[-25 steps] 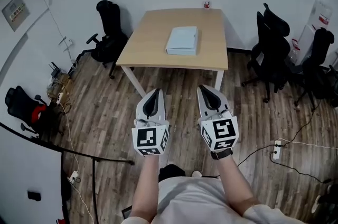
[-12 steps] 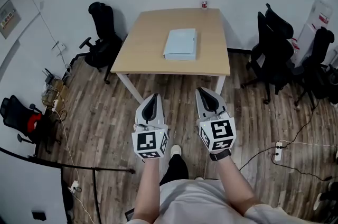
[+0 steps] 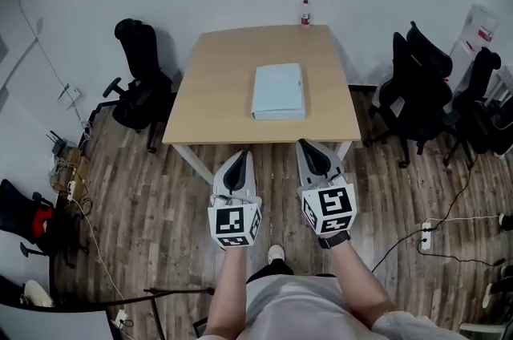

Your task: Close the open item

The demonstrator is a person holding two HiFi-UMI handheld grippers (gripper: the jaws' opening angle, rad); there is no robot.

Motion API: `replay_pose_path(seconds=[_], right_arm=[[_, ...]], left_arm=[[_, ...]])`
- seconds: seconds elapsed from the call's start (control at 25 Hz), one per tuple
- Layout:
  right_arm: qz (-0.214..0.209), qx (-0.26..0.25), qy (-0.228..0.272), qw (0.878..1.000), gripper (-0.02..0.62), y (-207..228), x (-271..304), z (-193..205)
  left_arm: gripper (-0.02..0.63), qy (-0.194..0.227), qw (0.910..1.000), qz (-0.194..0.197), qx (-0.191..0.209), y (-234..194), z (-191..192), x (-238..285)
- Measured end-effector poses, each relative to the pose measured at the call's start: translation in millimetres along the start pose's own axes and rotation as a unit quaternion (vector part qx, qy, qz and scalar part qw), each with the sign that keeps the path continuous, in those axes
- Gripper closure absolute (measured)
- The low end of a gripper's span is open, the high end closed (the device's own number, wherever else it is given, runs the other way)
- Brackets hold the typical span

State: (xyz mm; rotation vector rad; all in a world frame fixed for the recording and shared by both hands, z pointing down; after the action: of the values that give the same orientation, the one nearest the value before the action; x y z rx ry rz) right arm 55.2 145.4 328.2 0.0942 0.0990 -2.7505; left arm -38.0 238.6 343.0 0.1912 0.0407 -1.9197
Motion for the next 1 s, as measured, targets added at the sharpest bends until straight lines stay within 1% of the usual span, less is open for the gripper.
replay_pose_path(seconds=[0.24, 0.36, 0.6, 0.8, 1.0], right_arm=[[0.022, -0.011, -0.022, 0.999, 0.581, -7, 58, 14], [0.029, -0.012, -0.039, 0.999, 0.581, -4, 76, 27], [0.040, -0.006, -0.076, 0.996, 0.581, 17, 99, 60], [0.049, 0.021, -0.090, 0.995, 0.581, 40, 128, 86], [0.049, 0.037, -0.080, 0.995, 0.581, 81, 177, 99]], left_arm=[[0.598, -0.004, 0.9989, 0.033, -0.032, -42, 22, 41], [0.598, -0.010, 0.9979, 0.039, -0.050, -57, 35, 56], [0.598, -0.020, 0.9959, 0.042, -0.078, -71, 62, 85], [0.598, -0.028, 0.9951, 0.058, -0.075, -77, 78, 122], [0.598, -0.020, 0.9952, 0.076, -0.059, -77, 83, 193]])
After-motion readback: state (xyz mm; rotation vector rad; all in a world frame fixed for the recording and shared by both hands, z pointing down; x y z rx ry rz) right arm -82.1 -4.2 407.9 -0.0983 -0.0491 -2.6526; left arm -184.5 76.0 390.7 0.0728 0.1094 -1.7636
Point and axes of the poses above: the fingertips, and each gripper's own axes: x forward along the fingers, y to its right, z out of its underside, the point moved 2 cm from there along -x, backward along the fingers, and after that the axes turned 4 degrees about y, right-handed, at the moved point
